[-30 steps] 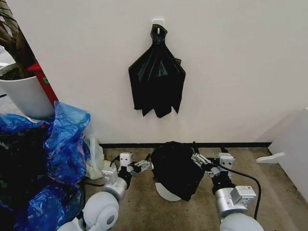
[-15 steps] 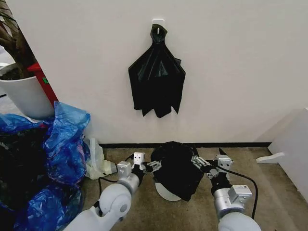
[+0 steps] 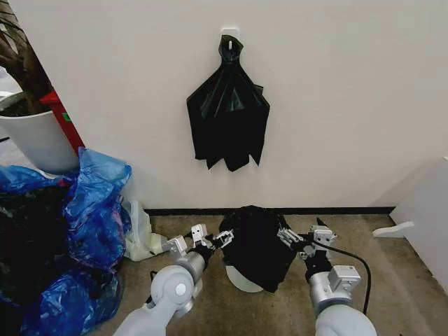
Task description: Place the garbage bag over the trash bin.
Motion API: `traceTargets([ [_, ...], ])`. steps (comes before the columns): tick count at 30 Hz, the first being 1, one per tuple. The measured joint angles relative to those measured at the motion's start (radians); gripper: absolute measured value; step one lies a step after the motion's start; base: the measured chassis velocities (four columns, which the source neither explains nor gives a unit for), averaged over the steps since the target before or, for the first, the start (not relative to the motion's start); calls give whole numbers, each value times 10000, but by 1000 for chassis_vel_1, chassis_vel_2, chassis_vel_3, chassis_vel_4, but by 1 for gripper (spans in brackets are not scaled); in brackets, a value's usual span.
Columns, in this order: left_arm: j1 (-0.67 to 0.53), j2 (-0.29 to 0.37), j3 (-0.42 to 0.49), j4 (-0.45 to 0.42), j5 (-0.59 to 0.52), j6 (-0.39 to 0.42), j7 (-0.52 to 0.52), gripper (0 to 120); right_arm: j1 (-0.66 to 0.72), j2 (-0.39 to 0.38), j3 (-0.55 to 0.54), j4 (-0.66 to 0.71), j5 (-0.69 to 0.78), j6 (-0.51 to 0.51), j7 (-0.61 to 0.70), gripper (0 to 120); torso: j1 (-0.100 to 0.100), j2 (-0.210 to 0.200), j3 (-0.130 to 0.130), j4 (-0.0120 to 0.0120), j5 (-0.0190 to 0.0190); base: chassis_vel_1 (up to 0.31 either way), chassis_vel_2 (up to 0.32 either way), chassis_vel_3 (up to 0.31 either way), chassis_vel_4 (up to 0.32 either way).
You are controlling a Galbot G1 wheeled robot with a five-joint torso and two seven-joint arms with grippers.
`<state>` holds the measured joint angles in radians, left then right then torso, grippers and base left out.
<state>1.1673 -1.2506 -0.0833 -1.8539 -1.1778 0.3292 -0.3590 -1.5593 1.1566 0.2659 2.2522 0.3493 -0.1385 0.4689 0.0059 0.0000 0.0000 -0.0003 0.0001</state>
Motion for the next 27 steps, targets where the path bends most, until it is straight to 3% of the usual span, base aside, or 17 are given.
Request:
traceTargets([
  [6, -27, -111, -82, 390, -820, -51, 468, 98, 17, 16, 7, -163, -2, 8, 0, 100, 0, 1, 0, 0, -1, 0, 0, 0, 0],
  [27, -238, -154, -219, 1451, -1256, -812, 2083, 93, 31, 15, 59, -417, 25, 93, 32, 100, 0, 1, 0, 0, -1, 0, 0, 0, 0],
])
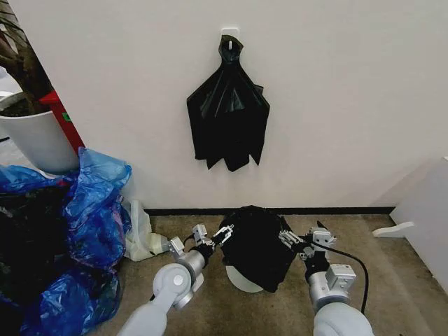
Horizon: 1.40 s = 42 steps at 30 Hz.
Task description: Place the garbage bag over the trash bin.
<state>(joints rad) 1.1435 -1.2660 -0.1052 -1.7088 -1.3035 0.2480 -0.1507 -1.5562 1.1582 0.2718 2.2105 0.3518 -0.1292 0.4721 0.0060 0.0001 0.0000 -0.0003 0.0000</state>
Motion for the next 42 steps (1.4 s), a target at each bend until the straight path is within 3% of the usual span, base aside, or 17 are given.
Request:
traceTargets([
  [2, -11, -7, 1, 23, -55, 0, 2, 93, -3, 1, 0, -1, -1, 1, 0, 100, 0, 0, 0, 0, 0, 0, 0, 0, 0],
  [7, -50, -48, -12, 96, -494, -1, -51, 73, -60, -13, 24, -4, -17, 12, 0, 100, 0, 0, 0, 0, 0, 0, 0, 0, 0],
  [9, -50, -51, -18, 96, -550, -3, -72, 71, -65, -13, 26, -3, -20, 13, -1, 100, 0, 0, 0, 0, 0, 0, 0, 0, 0],
  [14, -28, -41, -47, -9, -908, -76, -129, 46, -81, -19, 11, -5, -54, 16, -3, 100, 0, 0, 0, 1, 0, 0, 0, 0, 0],
  [16, -24, -40, -48, -17, -932, -79, -128, 44, -82, -19, 7, -6, -57, 16, -3, 100, 0, 0, 0, 1, 0, 0, 0, 0, 0],
  [18, -9, -37, -52, -32, -1043, -113, -105, 33, -88, -19, -6, -17, -66, 16, -4, 100, 0, 0, 0, 0, 0, 0, 0, 0, 0],
  [26, 71, -36, -58, -64, -1166, -128, -29, 8, -146, -41, -6, -57, -120, 16, -5, 100, 0, 0, 0, 0, 0, 0, 0, 0, 0],
  [40, 178, 203, -64, 207, -1193, 79, 897, 5, -135, 36, -45, -165, -179, 14, -29, 100, 0, 0, -1, 1, 0, 0, 0, 0, 0],
  [42, 164, 219, -51, 289, -1134, 110, 973, 12, -137, 41, -53, -195, -190, 14, -31, 100, 0, 0, -1, 1, 0, 0, 0, 0, 0],
])
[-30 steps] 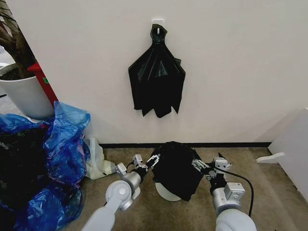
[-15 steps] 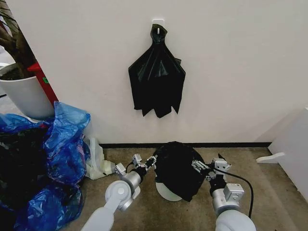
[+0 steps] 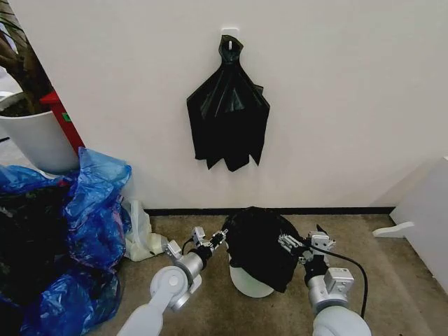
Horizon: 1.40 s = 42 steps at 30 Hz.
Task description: Place the garbage bag over the trash bin.
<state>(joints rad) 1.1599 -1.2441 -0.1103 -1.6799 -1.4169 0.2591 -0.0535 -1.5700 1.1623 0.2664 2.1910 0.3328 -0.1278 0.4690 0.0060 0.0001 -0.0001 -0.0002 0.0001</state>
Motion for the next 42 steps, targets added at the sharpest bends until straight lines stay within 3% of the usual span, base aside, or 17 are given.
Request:
traceTargets([
  [15, 195, 99, -82, -296, 1, 2, 210, 62, 107, 4, -3, -116, 6, -32, -1, 100, 0, 0, 1, -1, 0, 0, 0, 0, 0],
  [21, 270, 23, -180, -359, -153, -143, 173, 89, 112, 14, -4, -191, 7, -32, -1, 100, 0, 0, 1, -1, 0, 0, 0, 0, 0],
  [24, 289, 13, -228, -332, -260, -174, 167, 94, 114, 11, -3, -202, 7, -32, -1, 100, 0, 0, 0, -1, 0, 0, 0, 0, 0],
  [31, 200, 3, -235, -70, -600, -166, 256, 92, 128, 15, -49, -235, 12, -31, -2, 100, 0, 0, 1, -1, 0, 0, 0, 0, 0],
  [36, 138, -106, -202, 99, -937, -46, 300, 73, 95, 32, -84, -289, -13, -18, -8, 100, 0, -1, 0, -1, -1, 0, 0, 0, 0],
  [38, 140, -109, -202, 111, -989, -19, 306, 71, 95, 32, -84, -298, -15, -14, -9, 100, 0, -1, 1, -1, 0, 0, 0, 0, 0],
  [42, 132, -129, -216, 206, -1242, 18, 309, 53, 107, 23, -62, -345, -19, 0, -13, 100, 0, -1, 1, -1, -1, 0, 0, 0, 0],
])
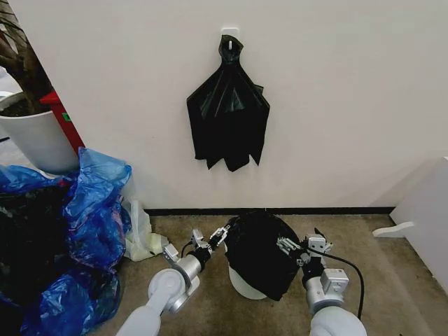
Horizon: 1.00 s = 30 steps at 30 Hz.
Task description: Place the garbage bag over the trash bin.
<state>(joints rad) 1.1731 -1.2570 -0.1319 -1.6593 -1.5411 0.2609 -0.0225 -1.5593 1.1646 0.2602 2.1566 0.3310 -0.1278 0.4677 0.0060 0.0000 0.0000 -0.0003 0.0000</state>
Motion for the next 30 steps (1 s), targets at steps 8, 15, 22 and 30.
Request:
traceTargets([
  [8, -61, -10, -2, 143, -127, -10, 31, 35, 41, -10, 2, -61, 3, 2, -1, 100, 0, 0, 0, 0, 0, 0, 0, 0, 0],
  [15, -86, -20, 33, 224, -132, -23, 154, 11, 90, -15, -8, -97, 22, 4, -3, 100, 0, 0, -1, 1, 1, 0, 0, 0, 0],
  [22, 1, 0, 70, 107, -39, 170, 335, 5, 87, -17, -7, -163, 24, 14, -6, 100, 0, 0, 0, 0, 0, 0, 0, 0, 0],
  [30, -83, 0, 111, 65, 296, 442, 565, 17, 133, -20, -18, -212, 37, 24, -19, 100, 0, 0, 0, 0, 0, 0, 0, 0, 0],
])
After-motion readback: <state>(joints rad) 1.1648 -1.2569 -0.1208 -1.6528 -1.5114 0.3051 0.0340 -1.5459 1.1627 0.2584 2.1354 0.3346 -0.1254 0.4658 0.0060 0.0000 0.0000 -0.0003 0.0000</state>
